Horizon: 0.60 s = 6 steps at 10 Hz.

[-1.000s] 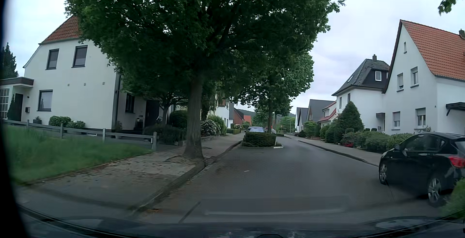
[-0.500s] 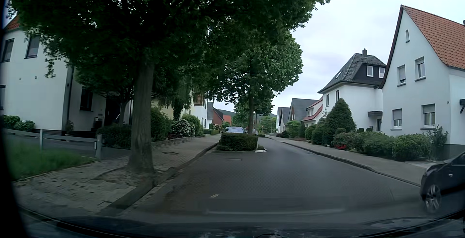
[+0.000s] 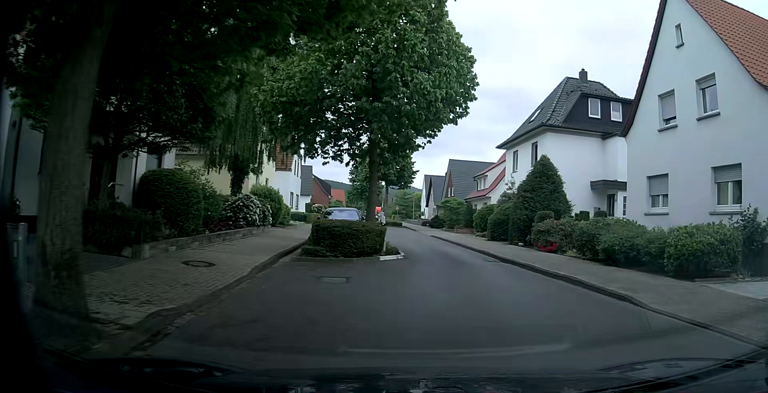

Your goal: Follow the waypoints while adhering to traffic rules and regulations

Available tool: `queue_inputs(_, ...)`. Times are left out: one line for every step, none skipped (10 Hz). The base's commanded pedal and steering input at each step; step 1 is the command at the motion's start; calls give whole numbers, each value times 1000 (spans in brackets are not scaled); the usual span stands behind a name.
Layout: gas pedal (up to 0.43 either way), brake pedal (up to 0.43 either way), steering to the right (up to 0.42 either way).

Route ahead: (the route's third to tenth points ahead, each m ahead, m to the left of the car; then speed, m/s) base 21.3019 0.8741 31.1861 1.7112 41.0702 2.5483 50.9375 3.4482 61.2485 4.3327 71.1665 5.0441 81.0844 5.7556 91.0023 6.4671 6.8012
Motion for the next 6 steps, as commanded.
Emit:
queue_inputs(130, 0, 96)
queue_inputs(130, 0, 95)
queue_inputs(130, 0, 95)
queue_inputs(130, 0, 93)
queue_inputs(130, 0, 89)
queue_inputs(130, 0, 85)
